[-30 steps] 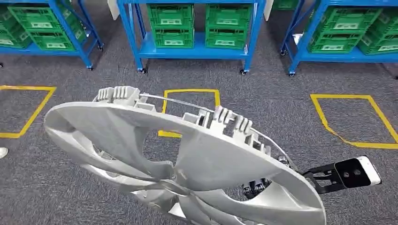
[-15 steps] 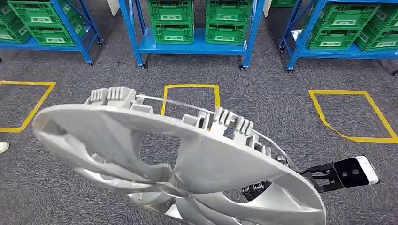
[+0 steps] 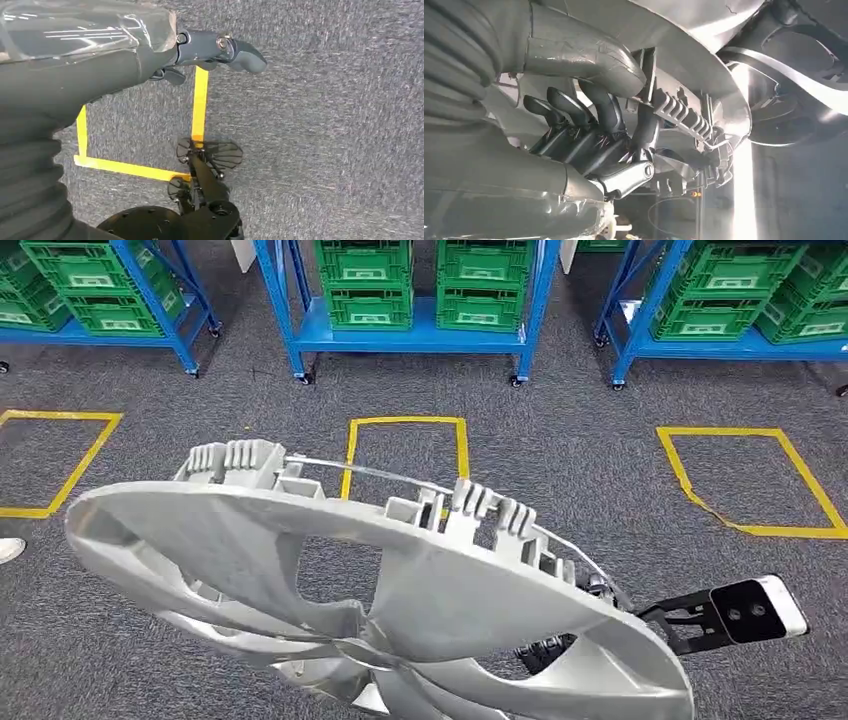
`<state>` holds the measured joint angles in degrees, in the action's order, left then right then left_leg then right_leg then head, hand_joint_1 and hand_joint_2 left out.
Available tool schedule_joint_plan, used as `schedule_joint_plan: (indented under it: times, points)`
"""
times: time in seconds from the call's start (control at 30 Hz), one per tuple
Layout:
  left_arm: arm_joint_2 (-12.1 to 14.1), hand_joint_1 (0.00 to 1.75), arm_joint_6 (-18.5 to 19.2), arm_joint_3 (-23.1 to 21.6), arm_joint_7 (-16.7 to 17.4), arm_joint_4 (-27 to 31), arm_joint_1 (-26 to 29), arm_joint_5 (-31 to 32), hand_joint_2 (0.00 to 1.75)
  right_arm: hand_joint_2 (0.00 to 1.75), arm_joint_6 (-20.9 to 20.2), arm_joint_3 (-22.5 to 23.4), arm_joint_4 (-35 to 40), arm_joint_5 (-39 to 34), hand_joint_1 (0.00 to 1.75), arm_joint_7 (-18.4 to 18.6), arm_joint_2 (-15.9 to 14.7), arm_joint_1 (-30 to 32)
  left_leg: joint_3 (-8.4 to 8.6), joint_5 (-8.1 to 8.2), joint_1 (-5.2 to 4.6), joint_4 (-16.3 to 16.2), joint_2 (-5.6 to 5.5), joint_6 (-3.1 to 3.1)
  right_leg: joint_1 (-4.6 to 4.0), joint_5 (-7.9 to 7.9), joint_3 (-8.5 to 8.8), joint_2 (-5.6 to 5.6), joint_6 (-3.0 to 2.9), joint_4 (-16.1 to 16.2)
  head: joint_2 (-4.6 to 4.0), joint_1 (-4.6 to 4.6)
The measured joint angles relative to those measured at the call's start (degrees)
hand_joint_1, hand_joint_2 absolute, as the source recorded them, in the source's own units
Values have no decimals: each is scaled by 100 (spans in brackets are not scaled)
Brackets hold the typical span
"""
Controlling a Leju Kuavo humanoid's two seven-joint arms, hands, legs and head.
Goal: Take the parts from the cabinet and place them on the table.
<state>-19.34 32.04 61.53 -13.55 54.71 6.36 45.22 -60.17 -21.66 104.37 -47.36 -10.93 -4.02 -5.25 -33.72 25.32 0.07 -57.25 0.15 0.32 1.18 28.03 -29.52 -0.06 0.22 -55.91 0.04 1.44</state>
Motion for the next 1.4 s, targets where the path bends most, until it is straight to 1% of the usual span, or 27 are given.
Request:
schedule_joint_plan:
  times: [0.03,0.07,0.13,0.17,0.23,0.3,0.37,0.43,0.47,0.53,0.63,0.67,0.7,0.73,0.8,0.83,0.9,0.97,1.03,1.07,1.13,1.17,1.2,1.27,1.33,1.37,1.4]
  points:
    - [-4,0,-2,0,-4,0,0,0,175,175,0,0,0,0,173,0,2,0,-74,154,1,-178,-9,-39,4,-12,-1,-1,-21,-2,0,13]
    - [-7,0,-2,0,-4,0,0,4,175,175,0,0,0,0,173,-2,4,0,-260,354,20,-586,-9,-74,1,46,-8,7,-91,6,0,22]
    - [-4,0,-7,0,-24,0,2,44,175,175,0,-2,0,2,173,-4,4,16,-768,708,50,-1620,-8,-118,-14,44,-12,3,-101,-2,0,24]
    - [-4,0,-9,0,-33,0,11,57,175,175,0,-2,0,2,173,-4,2,18,-917,755,60,-1889,-6,-124,-16,41,1,2,-99,-5,0,24]
    - [-4,0,24,9,-33,0,33,90,175,175,0,-4,0,-2,173,-7,2,17,-784,473,60,-1557,-7,-106,-17,34,46,10,-78,-16,0,26]
    - [-2,0,63,37,-13,0,36,90,175,175,0,-7,2,-15,173,-15,2,13,-277,-136,49,-426,-22,-37,-23,73,99,44,-50,-14,0,26]
    - [2,0,98,74,4,2,32,87,175,175,0,-9,2,-26,173,-26,0,2,-83,-128,-3,-67,-29,35,-76,92,62,62,-12,-17,0,15]
    - [2,0,133,96,17,2,38,94,175,175,2,-13,2,-35,173,-42,0,17,-97,-72,-8,-39,-24,67,-60,83,26,57,21,-3,0,20]
    - [0,0,146,118,17,2,39,107,175,175,2,-15,4,-20,173,-50,2,13,-95,-72,-9,-15,-28,88,-61,72,39,54,73,32,0,26]
    - [-11,0,177,151,11,2,41,149,175,175,2,-11,31,53,173,-90,0,16,12,-124,45,155,-17,163,-75,197,-16,46,91,-113,0,13]
    - [-13,0,214,190,0,2,33,206,175,175,4,-2,42,116,173,-114,-7,31,4,-127,28,159,-26,203,-65,733,-699,44,19,-1456,0,4]
    - [-15,0,230,197,-4,2,33,219,175,175,4,-2,42,136,173,-133,-9,36,-3,-126,21,155,-37,204,-65,822,-915,44,42,-1848,0,4]
    - [-15,0,249,221,-13,2,33,230,175,175,4,-2,42,172,173,-164,-9,38,-3,-126,18,147,-54,204,-60,778,-958,43,83,-1894,0,7]
    - [-15,0,260,247,-20,2,31,243,175,175,4,-2,42,199,173,-181,-11,37,-1,-126,18,138,-70,203,-53,638,-852,43,140,-1653,0,4]
    - [-18,0,267,280,-35,2,27,286,175,175,4,-2,55,232,173,-195,-13,36,-5,-115,18,91,-138,186,-21,188,-333,51,252,-571,0,4]
    - [-20,0,269,282,-41,2,24,289,175,175,4,-2,55,238,173,-195,-13,31,-28,-105,15,51,-169,162,0,62,-105,117,253,-107,0,2]
    - [-18,0,271,306,-48,2,22,291,175,175,4,-2,63,247,173,-199,-13,34,-69,-85,-28,-7,-204,101,-29,34,-135,94,114,-92,0,15]
    - [-17,0,275,334,-48,2,33,293,175,175,4,-2,70,249,173,-205,-13,31,-74,-114,2,16,-223,36,-75,22,-135,84,41,-97,0,13]
    - [-11,0,278,361,-50,24,40,293,175,175,4,-4,83,254,173,-205,-7,15,-159,-16,10,-105,-170,-19,0,-22,-103,40,-16,-71,0,21]
    - [-13,0,280,361,-50,26,35,295,175,175,4,-4,90,254,173,-210,-4,16,-255,192,17,-393,-114,-58,5,-30,-98,17,-44,-72,0,66]
    - [-13,0,284,369,-50,28,23,295,175,175,7,-7,98,260,173,-212,-4,20,-665,640,57,-1318,-79,-115,-7,-35,-117,-25,-59,-76,0,68]
    - [-13,0,284,378,-52,28,24,299,175,175,9,-7,98,262,173,-212,-4,19,-843,775,64,-1715,-67,-130,-13,-35,-122,-51,-59,-77,0,68]
    - [-15,0,284,394,-52,28,24,308,175,175,13,-9,98,262,173,-212,-4,20,-904,776,66,-1855,-51,-137,-16,-34,-121,-79,-59,-77,0,68]
    - [-15,0,284,417,-52,31,23,313,175,175,22,-11,98,264,173,-212,-4,17,-623,440,65,-1313,-36,-108,-22,-29,-109,-126,-61,-77,0,68]
    - [-13,0,284,420,-53,44,23,313,175,175,24,-13,103,264,173,-212,-4,12,-59,8,37,-249,110,-21,-33,-17,-95,-163,-43,-76,0,68]
    - [-11,0,284,422,-57,52,6,313,175,175,24,-13,105,264,173,-214,-2,14,57,99,-25,-17,237,13,-74,-10,-106,-187,-31,-83,0,63]
    - [-13,0,284,422,-61,52,-11,321,175,175,24,-13,105,262,173,-214,-4,8,24,73,-37,-15,198,42,-80,-5,-125,-211,-12,-86,0,61]
